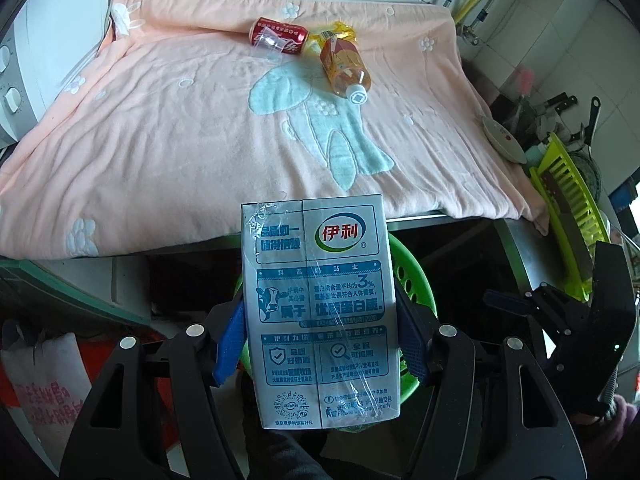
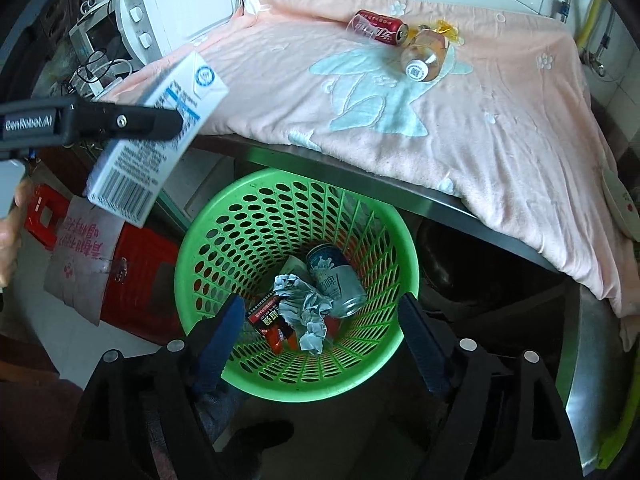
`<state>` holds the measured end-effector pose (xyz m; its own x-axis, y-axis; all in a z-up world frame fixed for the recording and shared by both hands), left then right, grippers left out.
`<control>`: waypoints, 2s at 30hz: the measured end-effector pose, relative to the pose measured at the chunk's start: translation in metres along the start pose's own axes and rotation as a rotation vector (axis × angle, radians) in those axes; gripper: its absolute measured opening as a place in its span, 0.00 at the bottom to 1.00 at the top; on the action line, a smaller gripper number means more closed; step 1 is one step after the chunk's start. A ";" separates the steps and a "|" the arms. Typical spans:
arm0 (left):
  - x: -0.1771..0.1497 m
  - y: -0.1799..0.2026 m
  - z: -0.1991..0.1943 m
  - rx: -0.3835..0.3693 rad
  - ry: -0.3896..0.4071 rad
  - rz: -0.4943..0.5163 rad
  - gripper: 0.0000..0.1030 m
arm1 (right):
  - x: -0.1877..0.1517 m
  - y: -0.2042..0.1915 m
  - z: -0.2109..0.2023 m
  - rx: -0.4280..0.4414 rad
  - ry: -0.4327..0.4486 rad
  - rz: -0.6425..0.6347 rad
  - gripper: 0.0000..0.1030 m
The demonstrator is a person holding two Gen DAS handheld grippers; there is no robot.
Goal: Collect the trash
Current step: 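Carry paper and milk carton over the wastebasket and open both tools, then move both tools back toward the bottle and cola can on the towel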
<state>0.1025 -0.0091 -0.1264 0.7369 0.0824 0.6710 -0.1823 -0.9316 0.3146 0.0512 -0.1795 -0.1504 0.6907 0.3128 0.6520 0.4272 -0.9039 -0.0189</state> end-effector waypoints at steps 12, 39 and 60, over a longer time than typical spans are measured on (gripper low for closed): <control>-0.014 0.019 0.018 0.006 -0.044 0.023 0.62 | -0.011 0.006 -0.014 -0.020 0.013 0.024 0.83; -0.009 0.034 0.029 0.013 -0.047 0.029 0.75 | -0.010 0.020 -0.012 -0.011 0.020 0.047 0.84; 0.035 0.005 0.032 0.060 0.008 0.014 0.77 | 0.073 0.067 0.022 0.029 -0.010 0.151 0.87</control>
<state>0.1482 -0.0226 -0.1230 0.7289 0.0715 0.6809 -0.1532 -0.9523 0.2640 0.1423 -0.2107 -0.1207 0.7539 0.1767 0.6328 0.3345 -0.9322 -0.1382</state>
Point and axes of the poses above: each gripper's, at about its wrist camera, not at the fingertips, and z roughly the way its jaws point, y to its right, x to its top, the point moved 2 cm from there along z, roughly the way its jaws point, and after that the axes turned 14 degrees about y, right-handed, at the moved point
